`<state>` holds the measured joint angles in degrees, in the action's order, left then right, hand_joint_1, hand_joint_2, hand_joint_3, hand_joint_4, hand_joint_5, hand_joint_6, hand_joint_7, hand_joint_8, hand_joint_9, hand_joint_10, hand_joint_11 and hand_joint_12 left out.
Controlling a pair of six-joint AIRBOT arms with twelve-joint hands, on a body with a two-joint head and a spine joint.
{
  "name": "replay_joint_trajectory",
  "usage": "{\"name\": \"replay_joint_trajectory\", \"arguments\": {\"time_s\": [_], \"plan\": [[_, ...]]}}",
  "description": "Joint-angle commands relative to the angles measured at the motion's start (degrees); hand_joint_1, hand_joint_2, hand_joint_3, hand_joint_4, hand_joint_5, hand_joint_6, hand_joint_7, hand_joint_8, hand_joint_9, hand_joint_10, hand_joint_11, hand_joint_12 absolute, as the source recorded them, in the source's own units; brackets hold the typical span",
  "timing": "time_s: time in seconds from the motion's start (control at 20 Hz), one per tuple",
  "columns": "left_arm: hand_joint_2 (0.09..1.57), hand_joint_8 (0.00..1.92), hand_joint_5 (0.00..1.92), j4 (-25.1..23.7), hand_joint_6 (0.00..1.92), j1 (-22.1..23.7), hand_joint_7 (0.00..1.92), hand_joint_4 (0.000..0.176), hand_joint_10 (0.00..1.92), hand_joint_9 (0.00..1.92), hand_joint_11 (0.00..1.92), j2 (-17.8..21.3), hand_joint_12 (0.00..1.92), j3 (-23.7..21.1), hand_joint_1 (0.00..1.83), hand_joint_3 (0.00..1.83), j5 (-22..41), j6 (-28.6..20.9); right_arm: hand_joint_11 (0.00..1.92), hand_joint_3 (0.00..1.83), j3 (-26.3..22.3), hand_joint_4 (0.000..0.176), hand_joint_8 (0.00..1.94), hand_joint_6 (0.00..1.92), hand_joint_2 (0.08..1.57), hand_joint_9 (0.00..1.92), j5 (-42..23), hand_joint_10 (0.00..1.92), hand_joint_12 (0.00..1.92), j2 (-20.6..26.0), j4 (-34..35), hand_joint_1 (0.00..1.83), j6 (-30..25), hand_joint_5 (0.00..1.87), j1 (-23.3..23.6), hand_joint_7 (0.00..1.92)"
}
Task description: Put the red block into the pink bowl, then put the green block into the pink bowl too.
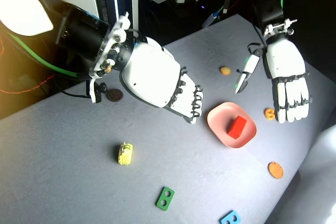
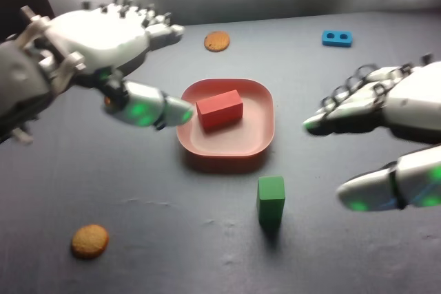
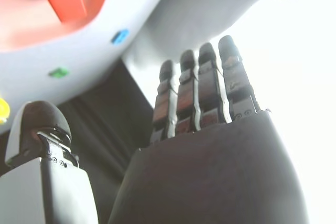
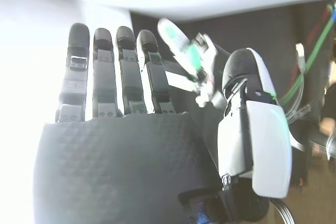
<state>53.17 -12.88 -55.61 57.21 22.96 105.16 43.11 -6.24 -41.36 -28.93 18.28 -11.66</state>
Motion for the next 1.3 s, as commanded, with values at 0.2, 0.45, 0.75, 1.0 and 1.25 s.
{"name": "replay_joint_trajectory", "arguments": {"time_s": [0.2,0.45,0.75,1.0,1.25], "plan": [[1.12,0.0,0.18,-7.85,0.0,-2.12,0.14,0.0,0.0,0.1,0.0,8.85,0.2,-4.46,0.24,0.0,-3.66,-4.23,0.0,0.0,4.69,0.0,0.0,0.0,1.13,0.16,-5.25,0.0,0.49,-6.3,33.34,0.17,24.18,0.24,0.3,0.21],[1.13,0.0,0.19,-33.44,0.0,-7.7,0.14,0.0,0.0,0.08,0.0,17.75,0.16,-9.2,0.18,0.0,-3.73,-29.41,0.0,0.0,5.7,0.156,0.0,0.01,0.82,0.0,-12.48,0.0,0.0,-10.33,48.33,0.24,32.28,0.31,-0.08,0.0],[1.12,0.01,0.21,-75.93,0.0,-11.89,0.21,0.0,0.01,0.17,0.0,21.38,0.33,-10.46,0.17,0.0,5.53,-67.62,0.0,0.0,5.64,0.176,0.0,0.04,0.76,0.0,-19.25,0.0,0.0,-12.18,55.83,0.5,39.3,0.55,-3.73,0.0],[1.1,0.0,0.22,-96.28,0.0,-12.17,0.2,0.0,0.0,0.17,0.0,23.17,0.32,-11.41,0.27,0.0,13.91,-84.42,0.0,0.0,5.53,0.133,0.01,0.03,0.71,0.0,-26.44,0.0,0.0,-14.08,65.3,0.74,46.23,0.71,-6.65,0.04],[1.09,0.0,0.12,-103.4,0.0,-12.31,0.09,0.0,0.0,0.07,0.0,23.54,0.18,-12.53,0.29,0.0,17.47,-88.46,0.0,0.0,5.58,0.142,0.02,0.05,0.71,0.0,-29.27,0.0,0.0,-16.68,65.3,0.79,48.2,0.81,-7.35,0.09]]}}
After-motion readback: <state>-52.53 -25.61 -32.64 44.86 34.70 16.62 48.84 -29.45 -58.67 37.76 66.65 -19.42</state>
